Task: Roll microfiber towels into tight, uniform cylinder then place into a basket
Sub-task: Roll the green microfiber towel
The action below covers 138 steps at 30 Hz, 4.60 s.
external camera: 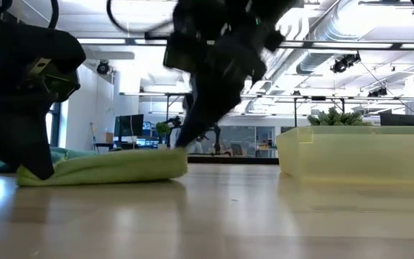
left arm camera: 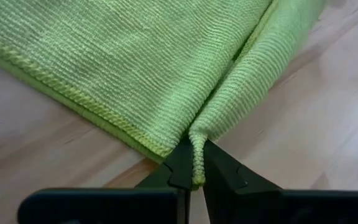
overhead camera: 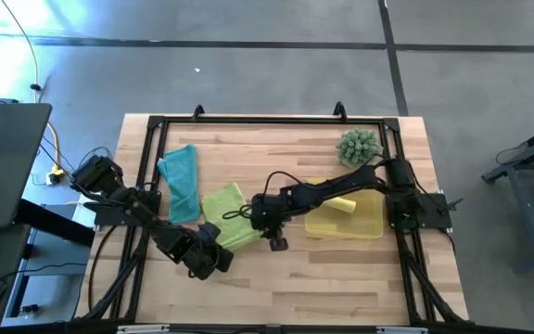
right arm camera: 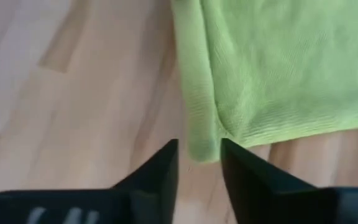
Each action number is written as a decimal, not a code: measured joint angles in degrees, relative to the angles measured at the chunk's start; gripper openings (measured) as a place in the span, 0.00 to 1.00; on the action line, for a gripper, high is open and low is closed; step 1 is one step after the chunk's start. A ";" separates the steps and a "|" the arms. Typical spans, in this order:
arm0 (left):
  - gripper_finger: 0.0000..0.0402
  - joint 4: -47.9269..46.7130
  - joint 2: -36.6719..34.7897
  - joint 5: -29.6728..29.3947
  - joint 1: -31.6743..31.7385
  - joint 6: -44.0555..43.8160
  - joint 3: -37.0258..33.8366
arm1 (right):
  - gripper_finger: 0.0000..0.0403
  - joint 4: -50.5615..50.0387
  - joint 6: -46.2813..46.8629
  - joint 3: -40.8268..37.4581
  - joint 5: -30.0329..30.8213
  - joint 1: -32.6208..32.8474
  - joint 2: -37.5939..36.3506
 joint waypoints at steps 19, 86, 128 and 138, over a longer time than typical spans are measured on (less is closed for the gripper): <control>0.04 -1.56 0.07 0.64 0.26 0.58 -0.07 | 0.28 21.27 -18.89 -9.20 15.13 7.93 -0.71; 0.10 -10.91 -12.15 3.90 0.69 25.05 -0.33 | 0.01 21.38 -1.86 -10.29 9.26 2.53 5.89; 0.28 2.11 1.97 -7.72 -1.04 62.95 0.11 | 0.01 20.94 22.22 -10.49 -7.37 1.42 6.06; 0.08 2.69 1.49 4.74 3.04 54.21 0.16 | 0.01 21.08 23.77 -10.54 -11.83 1.36 6.11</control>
